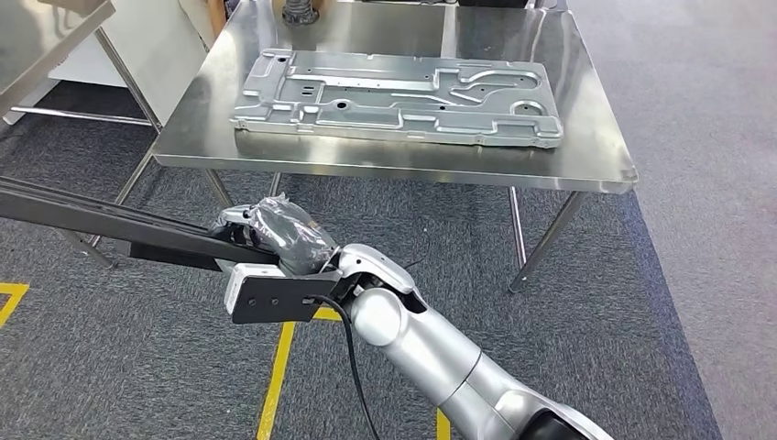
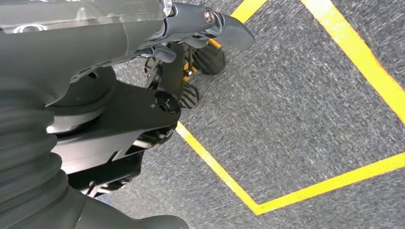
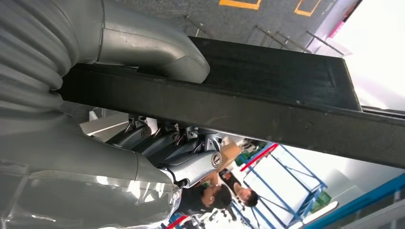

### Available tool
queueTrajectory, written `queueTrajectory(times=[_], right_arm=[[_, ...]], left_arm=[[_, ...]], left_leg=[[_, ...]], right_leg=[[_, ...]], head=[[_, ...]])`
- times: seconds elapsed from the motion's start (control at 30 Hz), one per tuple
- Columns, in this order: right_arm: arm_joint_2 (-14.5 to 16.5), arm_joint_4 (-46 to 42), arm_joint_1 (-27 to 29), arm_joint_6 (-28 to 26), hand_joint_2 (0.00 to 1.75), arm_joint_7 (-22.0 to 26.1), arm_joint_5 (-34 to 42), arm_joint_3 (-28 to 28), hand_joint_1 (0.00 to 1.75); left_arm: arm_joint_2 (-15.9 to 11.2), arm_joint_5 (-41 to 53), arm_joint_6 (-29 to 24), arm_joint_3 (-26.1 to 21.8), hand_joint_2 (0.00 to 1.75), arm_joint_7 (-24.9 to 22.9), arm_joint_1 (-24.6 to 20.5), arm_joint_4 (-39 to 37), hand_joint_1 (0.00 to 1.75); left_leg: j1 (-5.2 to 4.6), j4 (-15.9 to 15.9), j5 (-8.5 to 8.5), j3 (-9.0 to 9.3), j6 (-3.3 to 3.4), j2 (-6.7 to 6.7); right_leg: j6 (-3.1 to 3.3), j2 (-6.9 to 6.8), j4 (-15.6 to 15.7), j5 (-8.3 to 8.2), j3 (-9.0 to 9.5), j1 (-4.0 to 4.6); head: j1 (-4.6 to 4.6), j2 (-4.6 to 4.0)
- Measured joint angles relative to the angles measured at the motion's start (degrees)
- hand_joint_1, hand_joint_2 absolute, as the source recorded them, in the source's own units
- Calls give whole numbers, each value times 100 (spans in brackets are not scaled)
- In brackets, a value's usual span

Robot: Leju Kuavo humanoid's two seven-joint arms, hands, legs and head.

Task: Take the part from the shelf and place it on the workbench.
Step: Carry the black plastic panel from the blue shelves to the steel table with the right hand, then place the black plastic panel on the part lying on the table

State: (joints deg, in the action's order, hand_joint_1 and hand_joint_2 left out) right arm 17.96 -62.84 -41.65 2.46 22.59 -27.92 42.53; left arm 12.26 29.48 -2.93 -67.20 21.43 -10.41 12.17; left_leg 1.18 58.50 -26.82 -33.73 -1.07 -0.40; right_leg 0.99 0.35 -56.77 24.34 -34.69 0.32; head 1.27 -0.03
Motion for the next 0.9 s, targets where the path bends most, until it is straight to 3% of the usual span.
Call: queueTrajectory(times=[0.07,0.13,0.17,0.2,0.23,0.27,0.33,0.37,0.5,0.57,0.63,0.67,0.7,0.73,0.83,0.9], right_arm=[[1,4,-29,-50,175,-4,-63,0,143],[-8,23,-43,-104,175,-18,-146,1,143],[-18,38,-38,-128,175,-31,-190,1,143],[-30,55,-32,-154,175,-45,-237,2,143],[-41,70,-29,-184,175,-61,-286,2,143],[-49,81,-29,-217,175,-74,-334,2,143],[-62,92,-34,-274,175,-85,-410,2,143],[-69,95,-36,-292,175,-88,-433,2,143],[-100,107,-41,-319,175,-100,-476,1,143],[-113,109,-44,-329,175,-99,-481,0,143],[-141,119,-35,-335,175,-99,-483,0,143],[-161,127,-24,-337,175,-99,-485,0,143],[-178,135,-14,-337,175,-100,-486,0,143],[-191,140,-7,-337,175,-100,-487,0,143],[-204,143,-10,-338,175,-100,-488,0,143],[-210,144,-15,-340,175,-101,-489,1,143]], left_arm=[[-1,2,-3,3,175,-7,-2,0,0],[-3,6,-10,4,175,-15,2,0,0],[-4,8,-14,5,175,-21,6,0,0],[-7,10,-17,8,175,-26,8,0,0],[-10,16,-18,14,175,-31,8,0,0],[-14,22,-20,24,175,-35,7,0,0],[-20,36,-22,51,175,-43,-6,0,0],[-21,40,-25,66,175,-46,-14,0,0],[-19,44,-36,108,175,-56,-23,0,0],[-16,45,-37,125,175,-60,-37,0,0],[-17,47,-40,138,175,-62,-52,0,0],[-18,47,-46,141,175,-65,-53,0,0],[-19,47,-52,142,175,-67,-50,0,0],[-19,47,-59,142,175,-70,-47,0,0],[-10,48,-67,143,175,-74,-50,0,0],[-4,48,-67,145,175,-77,-59,0,0]], left_leg=[[5,453,-242,-198,-35,7],[6,1215,-547,-591,-64,8],[8,1480,-599,-747,-74,8],[8,1536,-537,-805,-78,8],[8,1355,-366,-746,-75,9],[8,975,-127,-582,-66,10],[-6,255,163,-244,-24,11],[-18,68,200,-158,5,10],[-20,-32,173,-116,130,2],[3,-70,174,-83,185,9],[2,-73,155,-72,216,10],[1,-72,144,-65,222,7],[1,-70,130,-52,221,3],[1,-68,112,-30,215,-3],[-7,-68,31,70,167,-16],[-15,-71,-6,86,108,-15]], right_leg=[[40,-11,59,-2,75,-28],[74,-16,60,25,105,-18],[81,-14,55,41,118,-10],[81,-9,46,61,133,-5],[75,-3,31,86,153,-2],[63,5,9,118,175,-2],[22,17,-46,182,190,13],[-1,21,-65,202,185,22],[-109,20,-125,274,158,22],[-181,11,-557,507,-53,3],[-231,4,-1386,846,-504,-29],[-245,2,-1731,938,-714,-44],[-252,0,-1886,920,-836,-56],[-248,-2,-1798,779,-837,-64],[-170,-4,-574,77,-331,-47],[-113,2,-123,-58,-142,-13]], head=[[-19,0],[-32,-1],[-33,-1],[-33,-1],[-34,-1],[-34,-1],[-38,-1],[-36,-1],[-25,0],[-13,1],[-4,1],[-4,0],[-3,0],[-3,1],[-4,0],[-6,-1]])
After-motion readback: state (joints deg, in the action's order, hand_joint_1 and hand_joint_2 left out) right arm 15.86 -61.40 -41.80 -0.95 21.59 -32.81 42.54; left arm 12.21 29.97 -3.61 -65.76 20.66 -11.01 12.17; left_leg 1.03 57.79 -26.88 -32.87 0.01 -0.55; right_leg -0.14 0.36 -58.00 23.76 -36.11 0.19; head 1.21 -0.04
